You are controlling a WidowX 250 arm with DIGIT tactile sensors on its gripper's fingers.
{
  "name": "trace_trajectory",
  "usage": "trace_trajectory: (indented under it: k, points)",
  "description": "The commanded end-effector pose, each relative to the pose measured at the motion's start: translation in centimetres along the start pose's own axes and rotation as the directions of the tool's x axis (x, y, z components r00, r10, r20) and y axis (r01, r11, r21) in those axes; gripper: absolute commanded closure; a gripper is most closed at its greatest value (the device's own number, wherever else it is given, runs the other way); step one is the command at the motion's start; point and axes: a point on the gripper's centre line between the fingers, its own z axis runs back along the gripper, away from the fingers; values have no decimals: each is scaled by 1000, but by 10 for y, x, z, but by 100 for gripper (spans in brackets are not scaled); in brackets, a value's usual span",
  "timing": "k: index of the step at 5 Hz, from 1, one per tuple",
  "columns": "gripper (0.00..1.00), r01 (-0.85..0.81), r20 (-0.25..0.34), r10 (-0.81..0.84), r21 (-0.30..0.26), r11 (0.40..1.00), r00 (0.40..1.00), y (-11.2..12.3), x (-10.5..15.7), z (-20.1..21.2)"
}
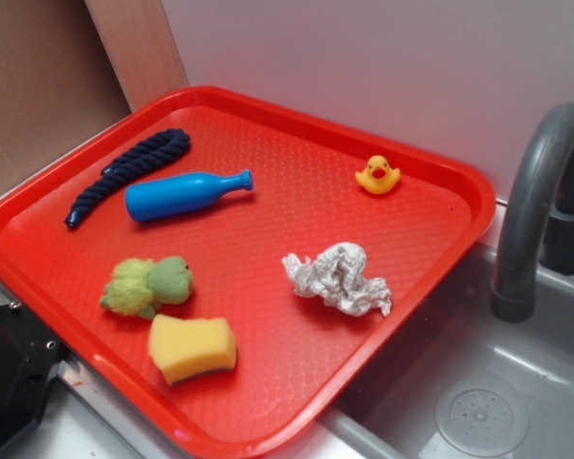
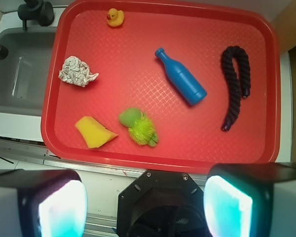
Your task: Grab the blue bottle.
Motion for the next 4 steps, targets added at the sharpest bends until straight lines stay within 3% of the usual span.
trace_trajectory:
  k: [1,3,4]
  points:
    - [0,0,0,0,0,1000,1000,0,0,0]
    - [0,199,162,-223,152,968,961,7,47,-19]
    - [0,274,172,-316,231,934,933,22,59,-34]
